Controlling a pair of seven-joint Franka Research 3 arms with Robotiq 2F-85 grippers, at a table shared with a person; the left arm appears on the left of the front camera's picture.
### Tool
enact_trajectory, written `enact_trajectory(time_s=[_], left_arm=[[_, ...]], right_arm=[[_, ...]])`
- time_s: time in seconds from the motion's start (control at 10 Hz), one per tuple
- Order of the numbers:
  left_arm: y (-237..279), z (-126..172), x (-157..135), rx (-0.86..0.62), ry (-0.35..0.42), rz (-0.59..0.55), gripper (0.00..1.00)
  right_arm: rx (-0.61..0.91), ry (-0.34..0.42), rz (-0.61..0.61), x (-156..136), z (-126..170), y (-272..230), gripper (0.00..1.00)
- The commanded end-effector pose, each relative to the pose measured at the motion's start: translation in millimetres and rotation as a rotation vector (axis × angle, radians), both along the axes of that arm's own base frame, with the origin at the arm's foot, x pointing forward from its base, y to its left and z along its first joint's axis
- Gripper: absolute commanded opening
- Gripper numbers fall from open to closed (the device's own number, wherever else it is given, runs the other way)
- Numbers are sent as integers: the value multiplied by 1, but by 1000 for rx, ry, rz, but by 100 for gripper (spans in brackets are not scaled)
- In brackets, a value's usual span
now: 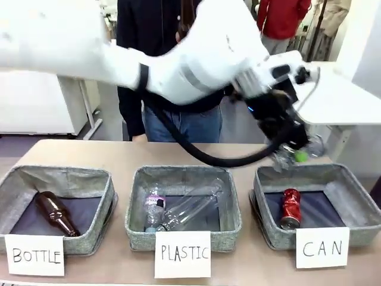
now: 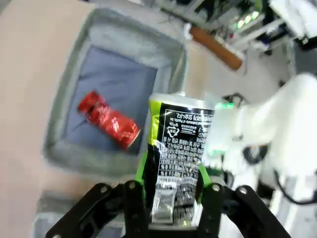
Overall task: Sort the can waste into the basket.
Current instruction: Pick up the can waste from the table and place it in the right Fabric basket.
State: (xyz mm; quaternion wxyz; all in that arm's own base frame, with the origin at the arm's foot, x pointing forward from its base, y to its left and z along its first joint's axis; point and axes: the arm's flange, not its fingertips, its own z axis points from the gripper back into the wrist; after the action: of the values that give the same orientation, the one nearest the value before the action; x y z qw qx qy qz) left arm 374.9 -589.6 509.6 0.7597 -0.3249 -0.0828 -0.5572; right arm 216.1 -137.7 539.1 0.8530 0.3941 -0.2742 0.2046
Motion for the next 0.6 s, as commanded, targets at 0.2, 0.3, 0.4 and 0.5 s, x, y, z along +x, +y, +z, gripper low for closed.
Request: enact_trajectory(time_s=[0.2,0.3,0.4,0.5], left_arm=[[0,0,0,0,0,0,41],[-24,-20,-11,-13,49,16,41],[-22,-27,-14,-24,67,-8,41],[-24,-33,-19,-21,55,-23,41]], right_arm=[[9,4,-14,7,7,-4,100],[9,4,-14,7,7,-4,100],[9,4,-14,7,7,-4,100],[9,4,-14,7,7,-4,100]])
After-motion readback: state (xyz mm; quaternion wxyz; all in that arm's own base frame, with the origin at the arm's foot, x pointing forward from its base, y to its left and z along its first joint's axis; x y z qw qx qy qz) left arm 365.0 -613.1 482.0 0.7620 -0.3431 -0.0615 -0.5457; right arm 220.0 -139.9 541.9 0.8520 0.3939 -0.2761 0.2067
